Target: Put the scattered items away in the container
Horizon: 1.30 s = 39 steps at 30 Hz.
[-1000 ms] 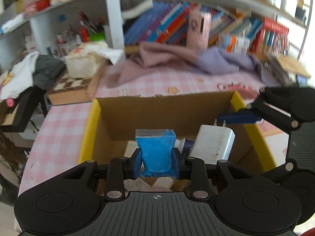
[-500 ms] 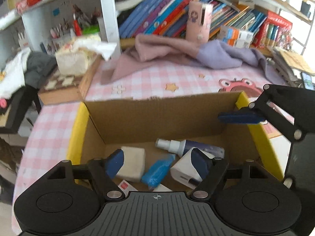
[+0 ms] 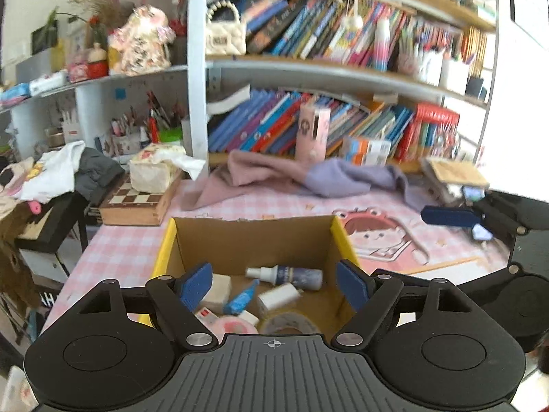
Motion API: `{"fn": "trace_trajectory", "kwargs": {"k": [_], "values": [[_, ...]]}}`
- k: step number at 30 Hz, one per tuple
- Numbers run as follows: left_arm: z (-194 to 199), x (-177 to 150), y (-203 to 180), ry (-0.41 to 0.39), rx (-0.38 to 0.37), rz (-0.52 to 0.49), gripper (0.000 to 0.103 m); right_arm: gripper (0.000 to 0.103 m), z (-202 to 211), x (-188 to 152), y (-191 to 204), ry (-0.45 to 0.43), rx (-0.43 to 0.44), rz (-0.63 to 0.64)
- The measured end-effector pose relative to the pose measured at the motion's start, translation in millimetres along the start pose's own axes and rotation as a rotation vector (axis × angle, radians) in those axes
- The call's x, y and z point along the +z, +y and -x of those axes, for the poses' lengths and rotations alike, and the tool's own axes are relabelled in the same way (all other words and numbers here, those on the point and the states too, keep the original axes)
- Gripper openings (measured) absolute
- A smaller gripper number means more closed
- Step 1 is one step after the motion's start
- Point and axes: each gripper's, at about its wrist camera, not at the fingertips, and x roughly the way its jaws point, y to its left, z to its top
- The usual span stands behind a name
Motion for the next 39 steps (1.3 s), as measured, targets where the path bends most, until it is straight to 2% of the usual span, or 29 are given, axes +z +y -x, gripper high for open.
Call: {"fn": "trace_trajectory", "kwargs": {"k": [3,10,17,23,26,29,32,36,39], "values": [[22,-15,-4,-0.028,-0.009,0.019,0.087,0.080,26,-10,8,-0.020,-0.044,-0.018],[51,-58,-12,0.024,-0.006,0.055,0.087,0.082,76,-43,28,0.007,-0.116,-0.073],[67,-92,-21,0.074,-0.043,0.076,0.088,0.083,106,-82,50,0.070,-0.175,-0.190],[75,-120,-30,0.086,0.016,0.098,0.092,0.086,120,-106,70,0.117,-0.204,-0.215],[71,-133,-31,0.129,0.031,0.110,0.093,0.088,125,-114,75,0.136,-0.214,-0.210],[71,-139,-34,0.154,0.039,0.089,0.093,0.092,130,-119,74,0.150,-0.227,-0.224],[75,-139,-40,0.134,0.060,0.043,0.093,0.094,132,-123,73,0.163,-0.239,-0.243],[78,-143,-52,0.111,0.106,-0.077,0.096,0.098,135,-126,71,0.177,-0.252,-0.260],[81,-143,-58,0.114,0.088,-0.104,0.096,0.101,139,-129,69,0.185,-0.264,-0.272]]}}
